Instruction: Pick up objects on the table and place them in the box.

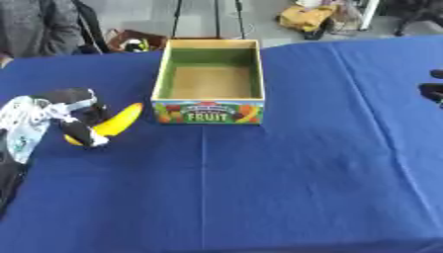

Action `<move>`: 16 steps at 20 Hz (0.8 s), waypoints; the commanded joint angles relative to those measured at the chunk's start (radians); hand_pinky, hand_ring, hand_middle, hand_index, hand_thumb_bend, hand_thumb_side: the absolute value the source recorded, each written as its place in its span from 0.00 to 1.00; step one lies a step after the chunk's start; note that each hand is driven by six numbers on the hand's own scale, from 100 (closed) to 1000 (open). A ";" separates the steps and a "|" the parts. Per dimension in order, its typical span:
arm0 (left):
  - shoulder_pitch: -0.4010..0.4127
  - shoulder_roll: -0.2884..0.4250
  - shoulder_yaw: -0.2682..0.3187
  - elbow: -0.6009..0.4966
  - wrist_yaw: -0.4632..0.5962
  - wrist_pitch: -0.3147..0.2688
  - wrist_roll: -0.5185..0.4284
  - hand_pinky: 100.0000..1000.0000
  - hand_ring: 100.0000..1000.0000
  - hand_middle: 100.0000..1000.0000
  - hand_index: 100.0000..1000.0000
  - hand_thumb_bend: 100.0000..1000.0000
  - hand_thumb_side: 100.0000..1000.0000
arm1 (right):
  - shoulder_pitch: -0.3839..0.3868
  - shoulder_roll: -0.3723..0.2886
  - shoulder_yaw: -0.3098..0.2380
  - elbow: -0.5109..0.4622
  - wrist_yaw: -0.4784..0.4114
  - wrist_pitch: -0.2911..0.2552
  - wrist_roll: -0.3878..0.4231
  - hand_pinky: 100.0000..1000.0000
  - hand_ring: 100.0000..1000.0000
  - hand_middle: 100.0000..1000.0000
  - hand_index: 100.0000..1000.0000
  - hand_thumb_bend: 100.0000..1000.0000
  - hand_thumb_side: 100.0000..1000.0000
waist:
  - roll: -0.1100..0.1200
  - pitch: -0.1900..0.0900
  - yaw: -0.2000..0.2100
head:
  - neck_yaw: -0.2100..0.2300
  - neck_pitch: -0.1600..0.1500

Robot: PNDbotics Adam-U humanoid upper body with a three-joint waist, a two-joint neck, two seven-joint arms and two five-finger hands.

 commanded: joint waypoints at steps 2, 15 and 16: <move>-0.075 0.076 -0.004 -0.029 0.033 -0.018 -0.040 0.66 0.44 0.37 0.48 0.23 0.28 | -0.009 -0.017 -0.005 -0.007 -0.004 -0.002 0.003 0.79 0.64 0.67 0.79 0.00 0.93 | -0.002 -0.019 -0.004 | 0.002 0.010; -0.304 -0.006 -0.009 0.060 -0.063 -0.035 0.021 0.68 0.46 0.39 0.49 0.27 0.30 | -0.011 -0.011 0.009 -0.002 -0.007 0.003 0.017 0.79 0.64 0.67 0.79 0.00 0.93 | -0.001 -0.028 -0.031 | 0.028 0.010; -0.306 -0.010 -0.008 0.068 -0.078 -0.040 0.031 0.68 0.46 0.39 0.49 0.27 0.30 | -0.011 -0.011 0.009 -0.002 -0.007 0.003 0.017 0.79 0.64 0.67 0.79 0.00 0.93 | -0.002 -0.027 -0.031 | 0.028 0.010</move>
